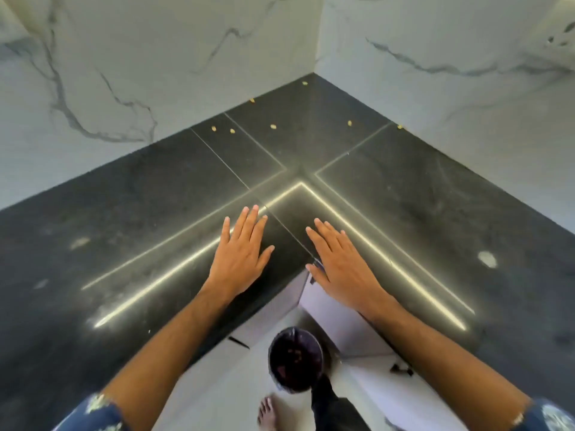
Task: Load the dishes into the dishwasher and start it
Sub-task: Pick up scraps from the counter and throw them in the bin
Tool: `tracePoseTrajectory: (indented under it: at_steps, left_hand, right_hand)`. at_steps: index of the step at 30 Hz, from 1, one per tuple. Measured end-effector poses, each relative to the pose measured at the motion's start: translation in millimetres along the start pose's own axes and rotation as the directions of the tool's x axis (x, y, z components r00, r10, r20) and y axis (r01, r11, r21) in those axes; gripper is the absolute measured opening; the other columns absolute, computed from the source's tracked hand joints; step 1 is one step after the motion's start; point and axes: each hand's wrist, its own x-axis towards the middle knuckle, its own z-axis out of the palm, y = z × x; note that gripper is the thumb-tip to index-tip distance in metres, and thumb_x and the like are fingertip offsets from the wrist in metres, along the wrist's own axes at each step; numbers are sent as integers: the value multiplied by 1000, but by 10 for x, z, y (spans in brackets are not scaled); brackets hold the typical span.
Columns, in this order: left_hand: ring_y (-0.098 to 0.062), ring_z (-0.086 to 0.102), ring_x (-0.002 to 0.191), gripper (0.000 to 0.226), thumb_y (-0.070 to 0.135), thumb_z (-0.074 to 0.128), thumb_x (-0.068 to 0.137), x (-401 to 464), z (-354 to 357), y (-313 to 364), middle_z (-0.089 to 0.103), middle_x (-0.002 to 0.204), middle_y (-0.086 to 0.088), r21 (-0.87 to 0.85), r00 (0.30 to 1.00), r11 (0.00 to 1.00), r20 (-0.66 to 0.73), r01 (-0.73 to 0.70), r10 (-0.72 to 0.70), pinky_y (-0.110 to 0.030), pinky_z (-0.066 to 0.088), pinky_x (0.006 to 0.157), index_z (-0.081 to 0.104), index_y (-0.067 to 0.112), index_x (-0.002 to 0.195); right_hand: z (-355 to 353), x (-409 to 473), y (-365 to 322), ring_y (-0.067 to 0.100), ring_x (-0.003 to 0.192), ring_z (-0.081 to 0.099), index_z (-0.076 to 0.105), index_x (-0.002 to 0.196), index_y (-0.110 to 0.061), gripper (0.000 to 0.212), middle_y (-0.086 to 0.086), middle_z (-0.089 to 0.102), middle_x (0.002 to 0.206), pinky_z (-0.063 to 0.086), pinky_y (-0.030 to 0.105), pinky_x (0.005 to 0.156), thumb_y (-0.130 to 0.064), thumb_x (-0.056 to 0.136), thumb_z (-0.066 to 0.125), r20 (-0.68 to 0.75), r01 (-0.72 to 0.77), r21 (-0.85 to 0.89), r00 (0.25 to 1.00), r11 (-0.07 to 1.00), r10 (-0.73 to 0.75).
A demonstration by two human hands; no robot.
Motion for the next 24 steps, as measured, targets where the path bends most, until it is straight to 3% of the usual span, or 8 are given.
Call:
tracePoseTrajectory:
  at_steps: [4,10,16,21,24]
  left_hand:
    - [-27,19,153,71,54,20,100,653,178,-363,23,165,-10,12,993,995,68,101,-101,-58,24,120,34,10,154]
    - [-21,-2,156,75,60,21,100,1595,423,-1107,4,169,-5,-66,954,952,-10,298,-299,-55,5,124,17,14,160]
    - [-15,-5,155,81,71,10,96,1955,615,-1508,0,168,2,-124,936,929,5,349,-351,-55,3,125,7,22,161]
    - [-11,-2,155,76,68,19,97,1962,628,-1528,5,168,8,-164,933,921,-14,353,-360,-53,3,125,10,27,161]
    - [-8,-2,155,70,63,22,100,1985,639,-1559,7,168,10,-198,931,912,-1,358,-366,-52,3,125,12,30,161]
  right_hand:
    - [94,792,310,24,153,10,20,157,-14,68,8,13,165,21,48,121,-42,100,45,29,44,-29,999,999,-43]
    - [426,1938,736,23,153,10,21,156,-14,65,8,15,165,18,47,123,-44,102,40,20,149,-18,989,989,-148]
    - [576,3129,1051,28,146,27,33,151,-8,63,12,30,158,26,45,120,-37,98,51,-79,233,0,970,973,-232]
    - [572,4058,1150,29,119,44,36,148,-7,62,10,44,138,43,43,100,-32,95,57,-189,104,41,978,994,-94]
    - [666,4387,1260,28,109,46,47,140,-10,50,9,48,126,46,43,93,-31,96,58,-205,22,78,979,997,-6]
